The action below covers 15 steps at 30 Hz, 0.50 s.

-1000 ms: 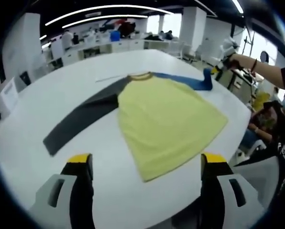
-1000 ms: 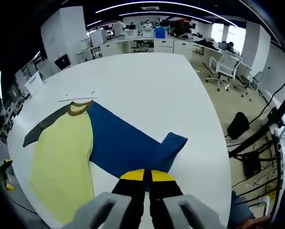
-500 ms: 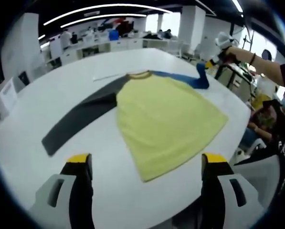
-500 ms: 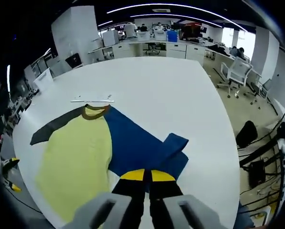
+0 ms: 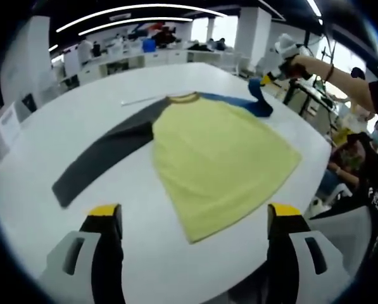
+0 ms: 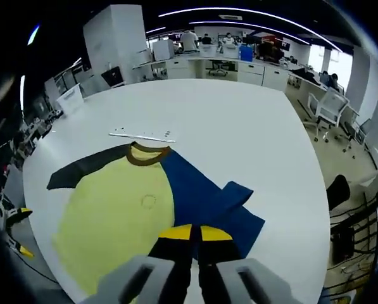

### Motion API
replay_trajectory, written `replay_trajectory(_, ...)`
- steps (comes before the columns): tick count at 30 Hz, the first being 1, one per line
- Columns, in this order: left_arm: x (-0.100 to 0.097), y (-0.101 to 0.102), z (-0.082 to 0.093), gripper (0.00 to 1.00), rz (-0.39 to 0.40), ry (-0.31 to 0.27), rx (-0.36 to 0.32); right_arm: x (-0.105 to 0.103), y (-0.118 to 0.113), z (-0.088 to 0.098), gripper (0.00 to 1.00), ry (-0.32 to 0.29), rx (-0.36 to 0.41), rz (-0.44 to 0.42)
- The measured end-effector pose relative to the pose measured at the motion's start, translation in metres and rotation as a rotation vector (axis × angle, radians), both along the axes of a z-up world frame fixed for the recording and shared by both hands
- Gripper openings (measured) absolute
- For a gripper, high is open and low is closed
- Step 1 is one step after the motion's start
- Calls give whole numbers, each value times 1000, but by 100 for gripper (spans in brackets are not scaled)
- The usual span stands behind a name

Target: Fold the garment on the visible template until the final outline fits inside the template.

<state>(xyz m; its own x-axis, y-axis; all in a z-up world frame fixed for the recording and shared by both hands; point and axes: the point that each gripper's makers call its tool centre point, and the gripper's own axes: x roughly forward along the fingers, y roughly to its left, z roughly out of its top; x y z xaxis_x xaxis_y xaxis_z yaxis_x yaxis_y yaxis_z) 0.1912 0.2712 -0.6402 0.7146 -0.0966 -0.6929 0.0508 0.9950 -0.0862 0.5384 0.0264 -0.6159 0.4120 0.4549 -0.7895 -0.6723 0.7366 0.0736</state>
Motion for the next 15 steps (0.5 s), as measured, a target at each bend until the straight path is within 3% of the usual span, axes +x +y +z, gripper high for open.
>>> replay_trajectory(15, 4, 0, -1, 91, 7, -9, -22, -10, 60, 1, 0, 0, 15, 97)
